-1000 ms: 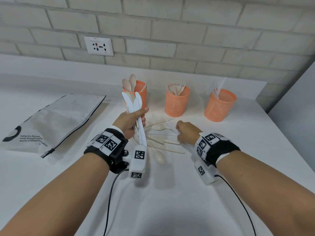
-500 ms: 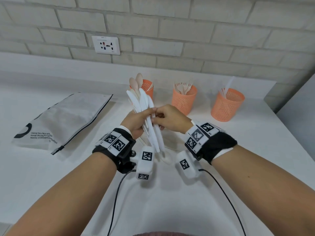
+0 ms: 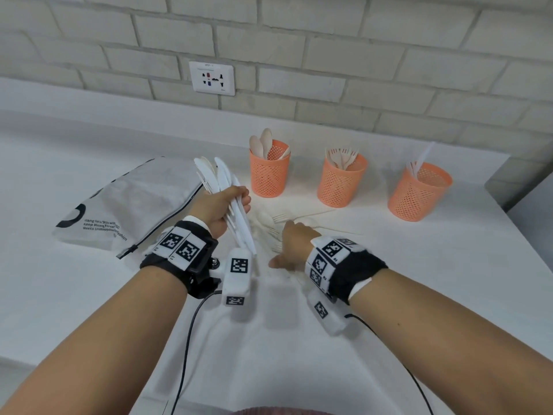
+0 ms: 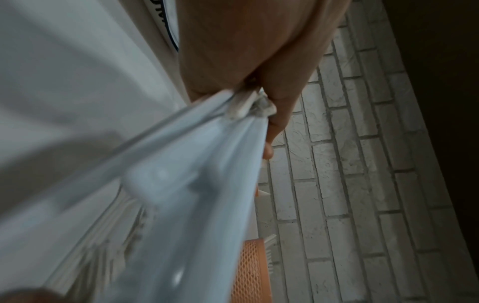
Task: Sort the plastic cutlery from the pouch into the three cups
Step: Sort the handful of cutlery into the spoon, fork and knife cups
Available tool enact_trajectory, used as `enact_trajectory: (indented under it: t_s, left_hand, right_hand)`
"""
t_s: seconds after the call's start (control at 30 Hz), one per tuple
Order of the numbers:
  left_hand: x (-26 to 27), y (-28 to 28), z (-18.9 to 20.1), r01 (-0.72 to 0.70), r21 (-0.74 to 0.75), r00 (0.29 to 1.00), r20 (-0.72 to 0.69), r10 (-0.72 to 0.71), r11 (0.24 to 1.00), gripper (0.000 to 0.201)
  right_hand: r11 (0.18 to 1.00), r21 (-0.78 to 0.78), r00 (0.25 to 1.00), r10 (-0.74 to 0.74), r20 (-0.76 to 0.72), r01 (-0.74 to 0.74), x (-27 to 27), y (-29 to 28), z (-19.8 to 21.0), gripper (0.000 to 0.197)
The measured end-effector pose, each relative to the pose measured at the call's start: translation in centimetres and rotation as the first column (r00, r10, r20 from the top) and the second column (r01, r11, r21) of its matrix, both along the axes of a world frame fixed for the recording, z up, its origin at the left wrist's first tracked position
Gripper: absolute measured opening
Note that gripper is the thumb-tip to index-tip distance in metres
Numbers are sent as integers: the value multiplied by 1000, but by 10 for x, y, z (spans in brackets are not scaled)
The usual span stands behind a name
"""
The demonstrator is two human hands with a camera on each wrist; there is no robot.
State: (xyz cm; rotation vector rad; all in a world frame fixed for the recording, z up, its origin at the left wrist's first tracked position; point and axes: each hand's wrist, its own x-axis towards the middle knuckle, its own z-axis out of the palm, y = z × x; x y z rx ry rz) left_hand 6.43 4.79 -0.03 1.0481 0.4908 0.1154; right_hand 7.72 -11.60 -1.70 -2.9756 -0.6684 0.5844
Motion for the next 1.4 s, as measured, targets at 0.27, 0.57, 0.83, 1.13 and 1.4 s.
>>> enact_trajectory:
  t_s: [0.27, 0.57, 0.83, 1.13, 1.4]
  left_hand:
    - [-14, -2, 1, -20, 8, 1000, -3, 20, 1000, 8]
    - [-19, -12, -1, 30, -48, 999, -12, -31, 998, 12]
    - [-16, -39, 4, 184, -33, 982, 37, -183, 982, 9]
    - [-19, -97, 20, 394, 21, 896, 216, -389, 919, 27]
    - [-10, -115, 23, 367, 0, 898, 262, -354, 930, 29]
  right_hand:
    - [999, -23, 997, -42, -68, 40, -7, 11, -3, 11]
    - [999, 48, 994, 0, -108, 6, -17, -4, 1, 25]
    - [636, 706, 929, -51, -366, 312, -1, -45, 42, 22]
    - [500, 777, 873, 80, -481, 382, -13, -58, 52, 45]
    - [502, 804, 910, 77, -408, 318, -11, -82, 60, 36]
